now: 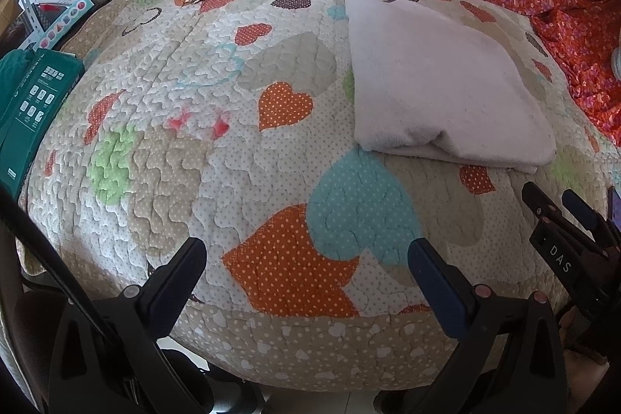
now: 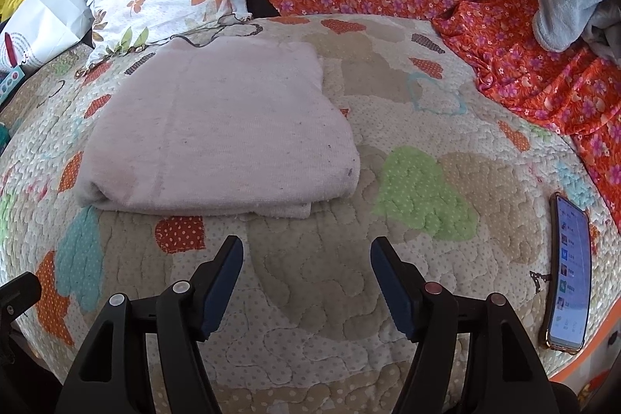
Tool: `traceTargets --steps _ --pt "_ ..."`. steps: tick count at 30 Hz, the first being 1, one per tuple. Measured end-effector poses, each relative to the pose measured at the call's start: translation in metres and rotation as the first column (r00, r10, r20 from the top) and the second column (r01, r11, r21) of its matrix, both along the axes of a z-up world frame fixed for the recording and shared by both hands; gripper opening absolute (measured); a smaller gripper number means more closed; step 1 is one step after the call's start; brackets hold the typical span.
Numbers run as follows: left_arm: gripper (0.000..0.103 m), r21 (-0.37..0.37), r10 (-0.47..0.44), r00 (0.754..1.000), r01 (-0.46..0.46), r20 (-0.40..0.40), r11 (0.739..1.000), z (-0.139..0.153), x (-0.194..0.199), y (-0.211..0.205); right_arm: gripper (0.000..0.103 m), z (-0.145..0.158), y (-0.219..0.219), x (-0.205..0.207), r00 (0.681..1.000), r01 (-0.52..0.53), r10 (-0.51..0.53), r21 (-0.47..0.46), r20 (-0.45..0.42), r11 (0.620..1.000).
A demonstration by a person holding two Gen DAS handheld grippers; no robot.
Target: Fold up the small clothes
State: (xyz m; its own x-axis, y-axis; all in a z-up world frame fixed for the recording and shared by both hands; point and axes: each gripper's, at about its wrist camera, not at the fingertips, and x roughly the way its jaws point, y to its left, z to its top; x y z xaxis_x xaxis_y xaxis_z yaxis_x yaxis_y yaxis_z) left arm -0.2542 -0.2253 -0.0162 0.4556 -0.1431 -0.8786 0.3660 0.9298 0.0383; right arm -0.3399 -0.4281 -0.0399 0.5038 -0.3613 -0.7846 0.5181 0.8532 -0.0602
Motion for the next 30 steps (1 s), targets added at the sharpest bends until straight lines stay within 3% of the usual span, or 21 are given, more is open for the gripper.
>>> traceTargets --steps 30 --pt "0.103 0.001 0.030 0.999 -0.030 -0.035 1.000 -0.011 0.001 0.008 0.075 0.000 0.008 0.001 1.000 -0.011 0.011 -0.020 -0.007 1.000"
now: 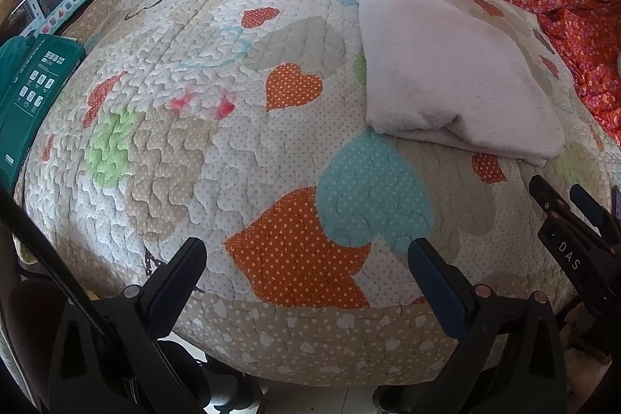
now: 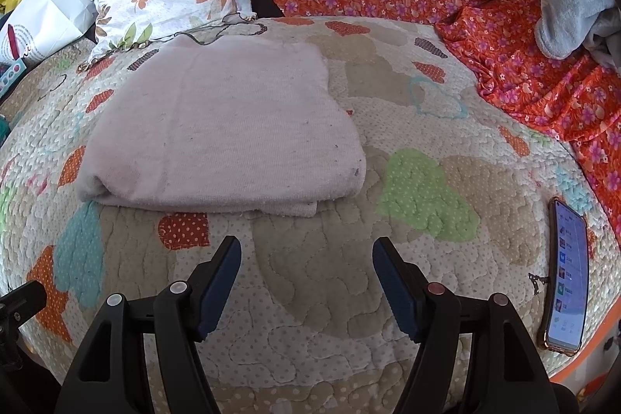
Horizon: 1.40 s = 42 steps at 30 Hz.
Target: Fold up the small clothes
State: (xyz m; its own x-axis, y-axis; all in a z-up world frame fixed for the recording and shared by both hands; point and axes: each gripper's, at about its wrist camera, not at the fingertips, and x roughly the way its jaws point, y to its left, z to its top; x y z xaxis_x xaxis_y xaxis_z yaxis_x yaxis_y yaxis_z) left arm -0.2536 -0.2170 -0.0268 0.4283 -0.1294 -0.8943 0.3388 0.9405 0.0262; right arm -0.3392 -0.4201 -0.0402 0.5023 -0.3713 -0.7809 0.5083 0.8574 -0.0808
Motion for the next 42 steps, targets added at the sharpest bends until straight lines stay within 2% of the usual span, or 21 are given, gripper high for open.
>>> traceTargets --steps 29,42 --pt "0.103 -0.018 -0.026 0.999 0.025 -0.027 1.000 -0.0024 -0.0025 -0.0047 0.077 -0.0031 0.0034 0.0033 1.000 -0.020 0.020 -0.012 -0.011 1.000" --pt "0.103 0.003 -0.021 1.000 0.021 -0.021 1.000 -0.0024 -0.0054 -0.0049 0.077 -0.0007 0.0047 0.0028 1.000 -0.025 0.025 -0.018 -0.006 1.000"
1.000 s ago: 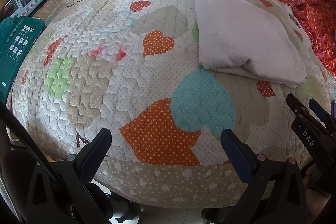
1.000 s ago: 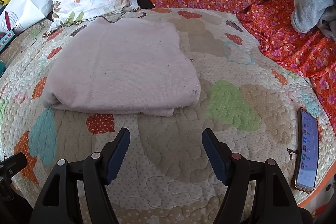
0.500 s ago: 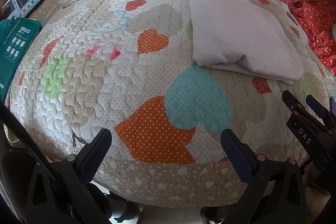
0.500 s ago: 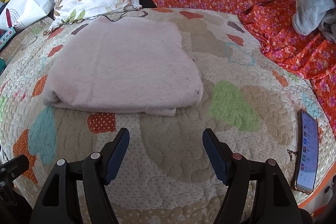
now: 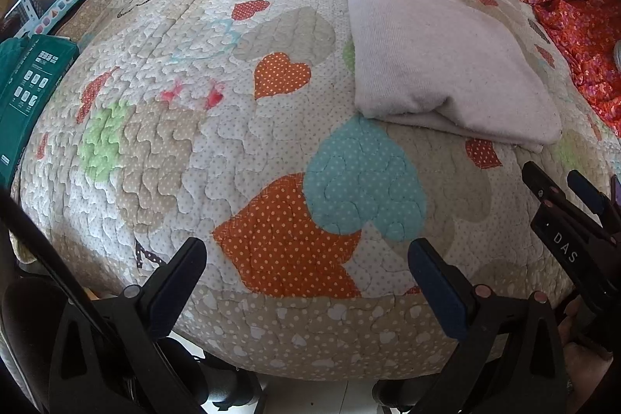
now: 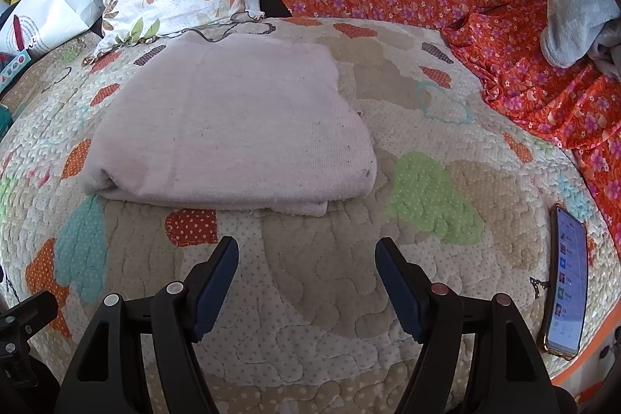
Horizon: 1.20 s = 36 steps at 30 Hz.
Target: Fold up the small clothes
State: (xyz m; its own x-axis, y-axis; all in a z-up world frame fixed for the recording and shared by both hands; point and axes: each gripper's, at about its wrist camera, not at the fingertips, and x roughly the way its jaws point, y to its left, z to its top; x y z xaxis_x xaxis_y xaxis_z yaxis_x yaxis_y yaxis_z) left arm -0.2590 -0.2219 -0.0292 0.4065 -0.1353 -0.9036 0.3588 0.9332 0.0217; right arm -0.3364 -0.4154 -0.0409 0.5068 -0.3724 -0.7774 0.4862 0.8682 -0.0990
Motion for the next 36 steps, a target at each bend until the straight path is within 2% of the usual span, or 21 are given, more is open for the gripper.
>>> traceTargets --steps 18,36 --pt "0.103 0.005 0.010 1.000 -0.010 0.007 1.000 0.003 -0.003 0.002 0.078 0.003 0.004 -0.003 1.000 -0.005 0.005 -0.019 0.005 1.000" --pt "0.103 -0.018 0.024 0.999 -0.025 -0.041 1.000 -0.011 0.010 0.004 0.079 0.001 0.006 0.001 1.000 -0.007 0.007 -0.023 -0.012 1.000"
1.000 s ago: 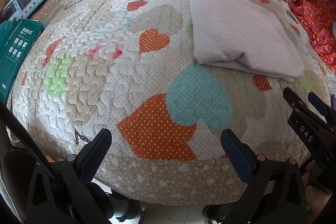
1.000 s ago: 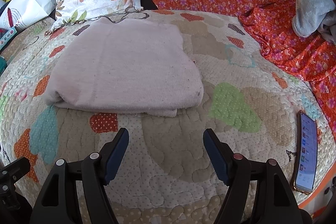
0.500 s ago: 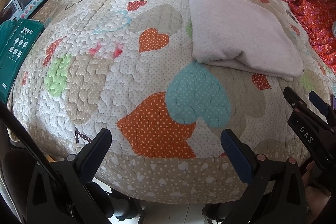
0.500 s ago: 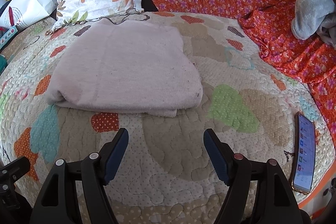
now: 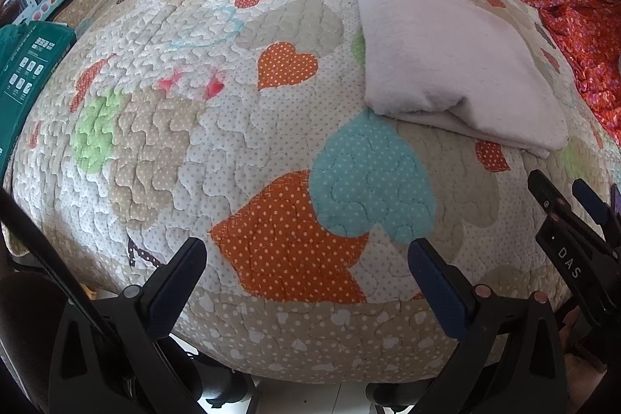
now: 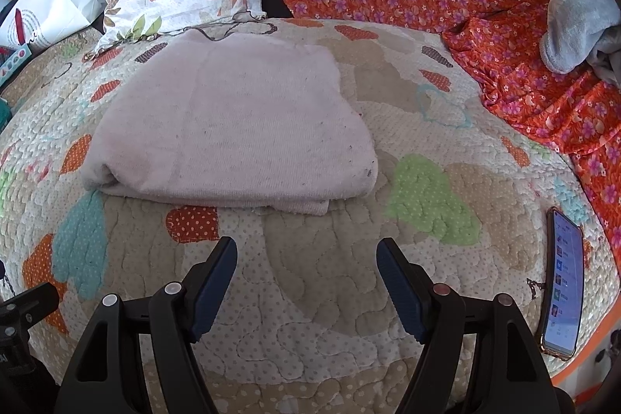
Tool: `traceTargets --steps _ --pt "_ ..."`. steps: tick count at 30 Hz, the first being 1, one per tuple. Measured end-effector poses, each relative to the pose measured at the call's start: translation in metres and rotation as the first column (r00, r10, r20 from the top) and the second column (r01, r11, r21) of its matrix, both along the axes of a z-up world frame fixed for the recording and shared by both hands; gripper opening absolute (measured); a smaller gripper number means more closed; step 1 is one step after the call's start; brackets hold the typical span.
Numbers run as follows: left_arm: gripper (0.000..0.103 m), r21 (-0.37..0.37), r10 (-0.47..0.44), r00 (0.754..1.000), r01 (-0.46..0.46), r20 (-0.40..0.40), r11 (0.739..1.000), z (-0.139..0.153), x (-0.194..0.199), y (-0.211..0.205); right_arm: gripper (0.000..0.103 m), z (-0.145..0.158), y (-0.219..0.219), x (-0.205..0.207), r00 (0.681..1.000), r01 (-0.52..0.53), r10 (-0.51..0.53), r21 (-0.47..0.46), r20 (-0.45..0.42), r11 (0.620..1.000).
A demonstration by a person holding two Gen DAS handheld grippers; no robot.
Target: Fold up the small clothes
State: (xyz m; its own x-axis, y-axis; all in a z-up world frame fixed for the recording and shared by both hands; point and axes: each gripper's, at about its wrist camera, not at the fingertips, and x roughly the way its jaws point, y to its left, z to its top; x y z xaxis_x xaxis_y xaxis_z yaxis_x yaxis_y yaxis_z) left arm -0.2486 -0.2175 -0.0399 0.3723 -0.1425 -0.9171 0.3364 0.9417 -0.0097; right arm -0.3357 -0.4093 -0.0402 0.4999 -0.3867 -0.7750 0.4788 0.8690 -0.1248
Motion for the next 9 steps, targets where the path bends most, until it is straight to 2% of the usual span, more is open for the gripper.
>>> traceTargets --steps 9 --pt "0.103 0.006 0.020 1.000 -0.020 -0.009 1.000 -0.0076 0.0060 0.0031 0.079 -0.0046 -0.0021 0.0033 1.000 -0.008 0.008 0.008 -0.012 1.000"
